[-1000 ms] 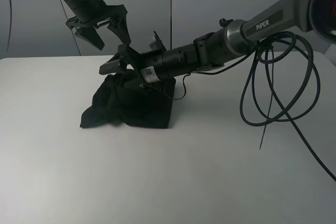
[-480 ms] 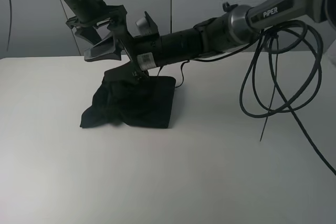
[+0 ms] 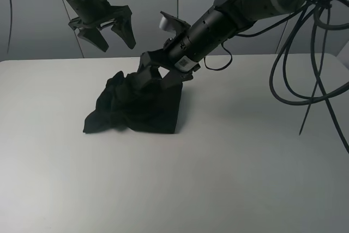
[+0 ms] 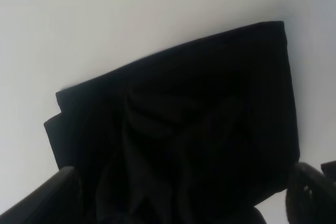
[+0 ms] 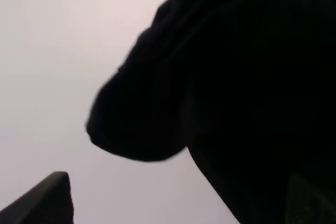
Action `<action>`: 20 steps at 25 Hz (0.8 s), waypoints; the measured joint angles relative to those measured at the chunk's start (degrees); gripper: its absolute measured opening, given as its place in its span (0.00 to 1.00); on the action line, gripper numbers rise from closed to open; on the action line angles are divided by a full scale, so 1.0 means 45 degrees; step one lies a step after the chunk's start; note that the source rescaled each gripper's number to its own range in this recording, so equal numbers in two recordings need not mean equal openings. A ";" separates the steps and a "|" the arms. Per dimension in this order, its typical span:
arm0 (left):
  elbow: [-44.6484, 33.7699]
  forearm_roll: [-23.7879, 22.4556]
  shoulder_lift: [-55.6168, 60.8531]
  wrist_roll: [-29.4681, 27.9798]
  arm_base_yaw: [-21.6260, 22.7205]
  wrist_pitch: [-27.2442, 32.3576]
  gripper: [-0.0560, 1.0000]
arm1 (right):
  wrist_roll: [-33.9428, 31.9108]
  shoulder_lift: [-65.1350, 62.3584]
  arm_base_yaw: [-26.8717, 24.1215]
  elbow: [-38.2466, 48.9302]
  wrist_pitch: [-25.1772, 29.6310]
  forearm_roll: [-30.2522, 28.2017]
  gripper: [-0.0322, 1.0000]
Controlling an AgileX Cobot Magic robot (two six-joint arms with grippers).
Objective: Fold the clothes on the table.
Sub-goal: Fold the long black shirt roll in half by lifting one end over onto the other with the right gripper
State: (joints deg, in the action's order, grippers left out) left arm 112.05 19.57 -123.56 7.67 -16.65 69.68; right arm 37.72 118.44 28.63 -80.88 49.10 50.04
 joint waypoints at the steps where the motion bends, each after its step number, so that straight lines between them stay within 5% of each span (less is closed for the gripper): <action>1: 0.0000 0.0000 0.0000 0.0000 0.0000 0.0000 1.00 | -0.0088 0.0132 0.0000 0.0033 0.0000 -0.0031 0.89; 9: 0.0000 -0.0028 0.0000 0.0281 0.0000 -0.0046 1.00 | 0.1822 0.1280 0.0589 -0.0085 -0.0549 0.2321 0.89; 20: 0.0000 -0.0079 0.0000 0.0329 0.0000 -0.0063 1.00 | 0.6820 0.2148 0.1539 -0.0868 -0.1239 0.8763 0.89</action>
State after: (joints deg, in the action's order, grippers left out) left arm 112.05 19.22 -123.56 9.15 -16.65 69.40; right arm 68.41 128.11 35.55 -84.79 43.53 89.47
